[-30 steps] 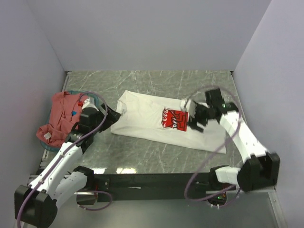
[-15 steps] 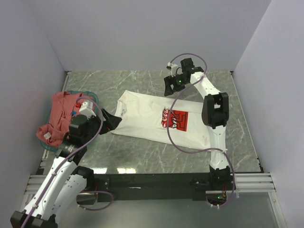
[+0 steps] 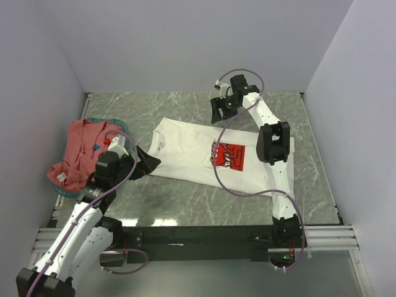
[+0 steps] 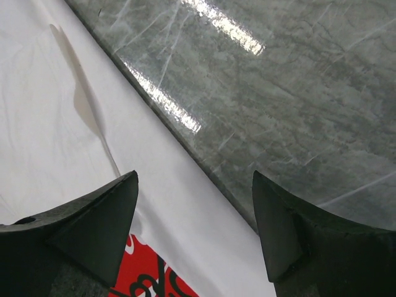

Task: Fold and stack the t-shirts
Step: Fold the tshirt

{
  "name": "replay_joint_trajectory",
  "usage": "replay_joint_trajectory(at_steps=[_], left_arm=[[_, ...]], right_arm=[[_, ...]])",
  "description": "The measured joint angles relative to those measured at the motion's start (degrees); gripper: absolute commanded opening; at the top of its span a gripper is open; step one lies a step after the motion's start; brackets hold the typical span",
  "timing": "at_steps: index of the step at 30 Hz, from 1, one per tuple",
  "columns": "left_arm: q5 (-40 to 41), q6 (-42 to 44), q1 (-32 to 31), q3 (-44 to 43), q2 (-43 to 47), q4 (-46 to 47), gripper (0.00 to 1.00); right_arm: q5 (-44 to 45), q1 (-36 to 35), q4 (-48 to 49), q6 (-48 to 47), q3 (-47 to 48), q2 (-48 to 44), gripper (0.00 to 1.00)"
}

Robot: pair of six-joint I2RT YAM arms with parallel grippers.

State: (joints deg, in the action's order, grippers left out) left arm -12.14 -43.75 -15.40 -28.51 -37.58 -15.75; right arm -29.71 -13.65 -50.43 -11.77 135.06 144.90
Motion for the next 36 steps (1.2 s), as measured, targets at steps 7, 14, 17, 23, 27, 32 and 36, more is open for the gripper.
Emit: replay_joint_trajectory(at_steps=[7,14,17,23,27,32,36], left_arm=[[-0.1,-0.5,0.0,0.0,-0.1,0.0,0.91],[0.0,-0.8,0.0,0.0,0.3,0.0,0.91],[0.0,-1.0,0.0,0.0,0.3,0.0,0.91],[0.0,-1.0,0.0,0.0,0.3,0.0,0.91],[0.0,-0.9,0.0,0.0,0.3,-0.1,0.91],[0.0,-0.9,0.1,0.0,0.3,-0.4,0.91],[0.0,-0.9,0.1,0.0,0.3,-0.6,0.91]], right_arm=[[1.0,-0.6,-3.3,-0.7,1.0,1.0,0.8],[1.2,-0.7,-5.6,-1.6,1.3,2.6,0.68],[1.0,-0.7,-6.5,-2.2,1.3,2.7,0.53],[0.0,-0.7,-7.7,-3.2,1.3,2.8,0.27],[-0.2,-0.7,-7.6,-2.8,1.3,2.8,0.06],[1.1,-0.7,-6.7,-0.1,1.3,2.8,0.0],[1.9,-0.1,-5.4,3.1,1.3,2.8,0.0]])
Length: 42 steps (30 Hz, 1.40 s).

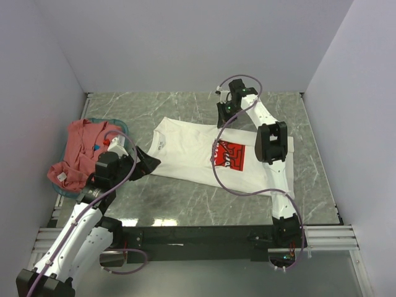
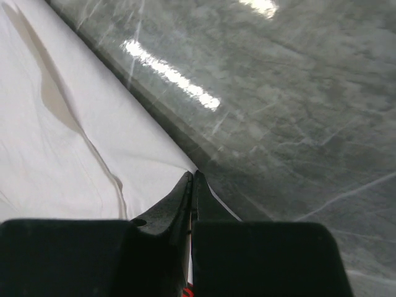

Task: Fold and stack the t-shirts
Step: Fold the tshirt

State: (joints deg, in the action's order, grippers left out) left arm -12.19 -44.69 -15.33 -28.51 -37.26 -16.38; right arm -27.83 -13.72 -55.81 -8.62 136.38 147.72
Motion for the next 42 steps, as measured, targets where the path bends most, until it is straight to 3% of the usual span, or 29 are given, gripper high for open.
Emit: replay_joint_trajectory(at_steps=[17,22,30,34,42], left_arm=[[-0.9,-1.1,0.0,0.2,-3.1,3.2,0.9],[-2.6,-1.6,0.0,0.2,-9.5,7.9,0.9],[-5.1,-3.5,-0.3,-3.1,-28.4,18.0,0.8],[-3.4,-5.6,-2.3,-13.6,-45.5,19.7,0.7],[4.6,-9.2,-6.4,-34.7,-67.9,16.5,0.68]], right_arm=[[3.1,12.9,8.1,11.4,0.0,0.0,0.0],[3.4,16.7,8.5,11.6,-0.1,0.0,0.17],[6.8,17.4,10.0,6.1,-9.7,-5.3,0.6],[9.0,17.0,11.4,0.4,-22.1,-16.7,0.8],[8.3,16.9,19.2,-10.7,-49.8,-49.9,0.91]])
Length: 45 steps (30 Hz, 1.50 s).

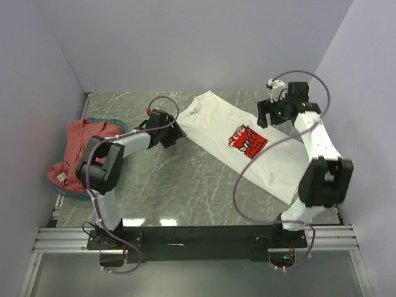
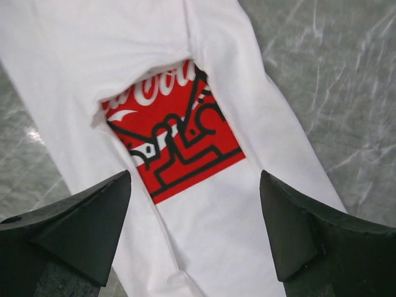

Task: Fold and stack the t-shirts
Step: Fold the tshirt

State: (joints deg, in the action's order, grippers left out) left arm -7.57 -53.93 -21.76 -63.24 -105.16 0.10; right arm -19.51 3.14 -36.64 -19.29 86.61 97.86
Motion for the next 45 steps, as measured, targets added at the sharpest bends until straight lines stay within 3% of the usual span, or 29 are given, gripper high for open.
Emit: replay_joint_trajectory(at_steps=[6,11,15,19,20,27,39,45], left_arm=[[5.1,-1.3,-0.4,-13.9,-11.5,-9.0,0.62],[8.3,-1.3,-0.7,-19.8,-15.1,-11.8,0.51],[10.2,-1.0,-0.7,-23.1,-17.6,-13.6,0.29],[12.0,0.4,-0.7,-26.4,-20.0,-15.0,0.04],[12.3,0.9,-0.5,-27.6,-20.5,-15.6,0.02],[13.4,4.1,1.0,-30.6,-22.2,-17.1,0.0],[14.5,11.2,13.1,-27.8,-18.8,-21.9,0.0],[15.0,13.9,15.3,-28.7,-18.6,-25.2,0.0]], right_arm=[[-9.8,0.0,5.9,-4.5,-18.4,-19.6,0.92],[-23.5,-0.1,2.5,-9.1,-21.9,-22.2,0.92],[-27.8,-0.8,2.5,-11.1,-25.5,-23.9,0.92],[-27.0,-3.9,2.5,-12.5,-28.9,-28.3,0.93],[-26.6,-4.8,2.3,-12.7,-29.2,-29.3,0.93],[-23.5,-9.0,2.7,-15.3,-30.0,-32.9,0.93],[-19.3,-11.3,3.2,-19.2,-31.8,-34.6,0.98],[-19.1,-11.8,3.4,-21.0,-31.8,-34.8,0.99]])
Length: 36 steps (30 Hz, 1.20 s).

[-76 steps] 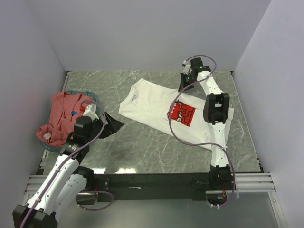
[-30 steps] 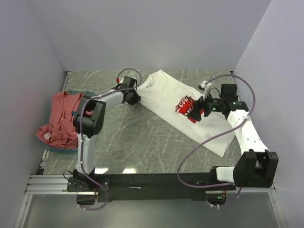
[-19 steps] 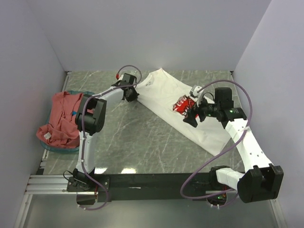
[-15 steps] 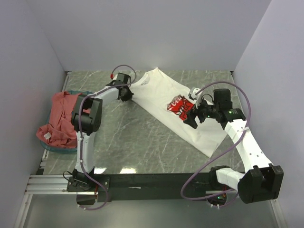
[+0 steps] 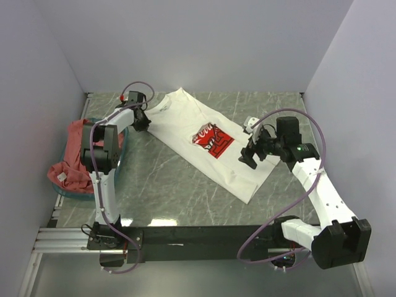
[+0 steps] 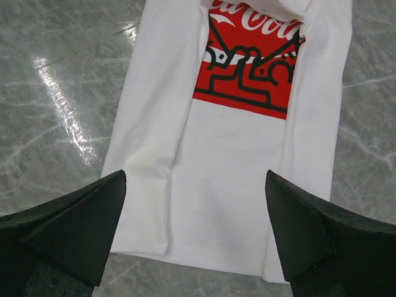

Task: Fold and stack the t-shirts
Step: Fold the tshirt

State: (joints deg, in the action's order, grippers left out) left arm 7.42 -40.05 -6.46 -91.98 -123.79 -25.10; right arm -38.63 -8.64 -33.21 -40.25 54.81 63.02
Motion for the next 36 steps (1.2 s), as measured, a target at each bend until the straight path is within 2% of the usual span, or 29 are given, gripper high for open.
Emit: replay_joint_trajectory(at_steps=[3,4,6,7,9,10,14,17,19,23,26,29,31,32,36], left_arm=[[-0.4,1.2,0.4,-0.4,0.0,-1.2,0.01],[-0.8,1.7,0.6,-0.4,0.1,-1.3,0.04],[-2.1,3.2,1.0,-0.2,0.8,-1.9,0.2],[-3.3,4.1,1.2,0.4,1.6,-1.5,0.4],[-5.8,5.9,1.5,3.5,5.4,-0.4,0.53],[-6.8,6.4,1.6,5.5,7.9,0.7,0.6],[-10.3,9.2,1.7,12.4,23.4,4.7,0.65],[-10.6,10.9,1.7,17.4,35.9,9.8,0.75],[-10.1,11.9,1.7,21.2,45.2,13.0,0.86],[-8.9,12.4,2.0,29.8,62.0,17.2,0.89],[-8.5,12.4,2.2,36.8,70.8,17.3,0.89],[-8.2,12.4,2.2,42.1,76.1,15.5,0.9],[-8.2,12.4,2.2,45.0,78.5,13.4,0.9],[-8.3,12.3,2.2,46.1,79.6,12.5,0.9],[-9.9,11.7,2.2,48.6,83.6,10.2,0.9]], right_arm=[[0.1,-2.3,-0.5,-3.0,-0.3,0.2,0.99],[1.2,-4.5,-0.4,-3.9,-1.0,0.2,0.99],[5.0,-12.0,0.6,-4.4,-3.8,0.5,0.99],[7.8,-15.8,1.5,-4.2,-5.5,0.7,0.98],[13.4,-24.2,3.3,-3.1,-9.9,1.9,0.97],[16.4,-27.8,4.2,-2.0,-12.0,2.6,0.95],[28.6,-37.4,5.4,1.8,-17.4,5.4,0.92],[34.5,-40.9,6.5,3.0,-18.8,6.1,0.9],[38.1,-41.9,7.6,3.7,-18.9,7.0,0.87],[43.0,-42.3,10.0,4.6,-18.9,9.5,0.81],[44.9,-42.4,10.1,4.8,-18.9,11.0,0.76],[46.3,-42.5,10.0,4.8,-18.9,11.8,0.71],[46.9,-42.5,9.8,4.8,-18.9,11.9,0.64],[47.2,-42.5,9.7,4.7,-18.9,12.0,0.56],[47.8,-42.6,9.4,4.8,-18.9,13.7,0.5]])
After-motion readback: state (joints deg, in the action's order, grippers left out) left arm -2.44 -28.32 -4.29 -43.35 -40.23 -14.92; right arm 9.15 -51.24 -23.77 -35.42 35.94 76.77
